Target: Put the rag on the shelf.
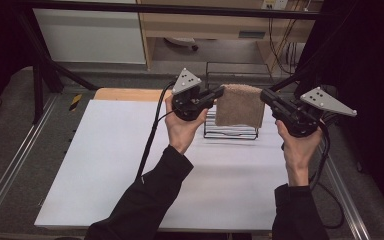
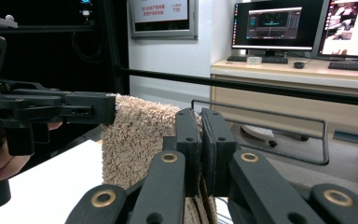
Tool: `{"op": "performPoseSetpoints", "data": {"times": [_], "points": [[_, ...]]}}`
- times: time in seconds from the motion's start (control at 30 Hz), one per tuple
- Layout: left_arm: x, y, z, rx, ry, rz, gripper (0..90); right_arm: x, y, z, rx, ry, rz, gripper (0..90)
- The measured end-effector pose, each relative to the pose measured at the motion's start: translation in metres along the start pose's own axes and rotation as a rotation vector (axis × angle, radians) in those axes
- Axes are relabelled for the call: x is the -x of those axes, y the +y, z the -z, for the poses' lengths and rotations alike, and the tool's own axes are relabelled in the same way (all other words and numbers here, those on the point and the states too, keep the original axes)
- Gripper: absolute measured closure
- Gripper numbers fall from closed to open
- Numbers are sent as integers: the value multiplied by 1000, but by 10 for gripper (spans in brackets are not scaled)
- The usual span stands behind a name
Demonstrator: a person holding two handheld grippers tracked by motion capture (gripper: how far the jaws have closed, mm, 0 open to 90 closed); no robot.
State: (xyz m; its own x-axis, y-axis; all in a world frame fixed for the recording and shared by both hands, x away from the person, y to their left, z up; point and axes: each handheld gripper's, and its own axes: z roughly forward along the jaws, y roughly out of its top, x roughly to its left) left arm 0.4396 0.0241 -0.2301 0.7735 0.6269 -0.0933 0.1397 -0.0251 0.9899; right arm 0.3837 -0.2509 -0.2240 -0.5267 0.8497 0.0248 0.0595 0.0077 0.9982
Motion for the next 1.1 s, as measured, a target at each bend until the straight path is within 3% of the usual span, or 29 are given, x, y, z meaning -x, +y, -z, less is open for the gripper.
{"op": "performPoseSetpoints", "data": {"times": [0.7, 1.1], "points": [[-9, 37, -11, 63, 13, -22, 853, 11, 34, -15, 63, -26, 33, 866], [-16, 49, -17, 85, 33, -33, 853, 15, 47, -28, 81, -38, 41, 865]]}}
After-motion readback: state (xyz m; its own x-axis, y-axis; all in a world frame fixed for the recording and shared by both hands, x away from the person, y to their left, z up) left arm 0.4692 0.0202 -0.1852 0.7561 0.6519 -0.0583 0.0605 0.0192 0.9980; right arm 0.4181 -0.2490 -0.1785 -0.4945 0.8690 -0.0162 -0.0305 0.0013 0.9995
